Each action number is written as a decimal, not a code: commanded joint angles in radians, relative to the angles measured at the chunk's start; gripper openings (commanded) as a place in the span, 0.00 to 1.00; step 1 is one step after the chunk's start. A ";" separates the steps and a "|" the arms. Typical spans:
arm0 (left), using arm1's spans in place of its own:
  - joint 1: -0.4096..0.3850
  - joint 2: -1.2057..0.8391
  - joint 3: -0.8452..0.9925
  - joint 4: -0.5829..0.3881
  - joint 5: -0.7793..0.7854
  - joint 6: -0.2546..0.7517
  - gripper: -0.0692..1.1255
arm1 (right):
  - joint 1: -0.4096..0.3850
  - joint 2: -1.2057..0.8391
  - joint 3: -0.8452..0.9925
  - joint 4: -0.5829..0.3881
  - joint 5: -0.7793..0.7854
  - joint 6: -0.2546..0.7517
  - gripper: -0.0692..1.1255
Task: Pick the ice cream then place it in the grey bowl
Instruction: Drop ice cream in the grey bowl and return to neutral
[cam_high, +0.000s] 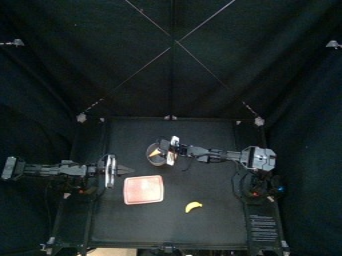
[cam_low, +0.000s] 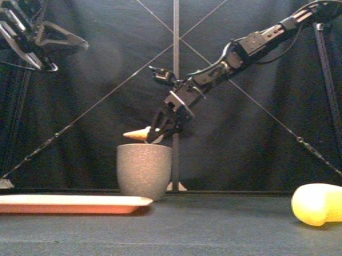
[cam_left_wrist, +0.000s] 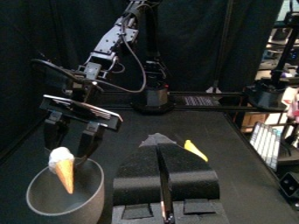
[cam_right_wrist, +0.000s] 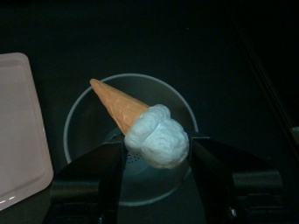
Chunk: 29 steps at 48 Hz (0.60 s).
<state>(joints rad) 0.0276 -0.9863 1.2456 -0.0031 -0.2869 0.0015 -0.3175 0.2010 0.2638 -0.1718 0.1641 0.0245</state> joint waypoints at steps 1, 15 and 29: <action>0.002 -0.002 -0.012 0.000 -0.005 0.000 0.03 | -0.003 -0.028 -0.026 0.003 -0.002 -0.002 0.78; 0.002 -0.003 -0.011 0.000 -0.005 0.000 0.03 | 0.005 -0.061 -0.021 -0.009 0.002 -0.003 0.92; 0.002 -0.003 -0.012 0.000 -0.005 0.000 0.03 | 0.040 -0.281 0.087 0.018 -0.080 -0.002 0.92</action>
<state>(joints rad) 0.0276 -0.9925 1.2471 -0.0031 -0.2869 0.0015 -0.2991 0.0337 0.3221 -0.1641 0.1273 0.0261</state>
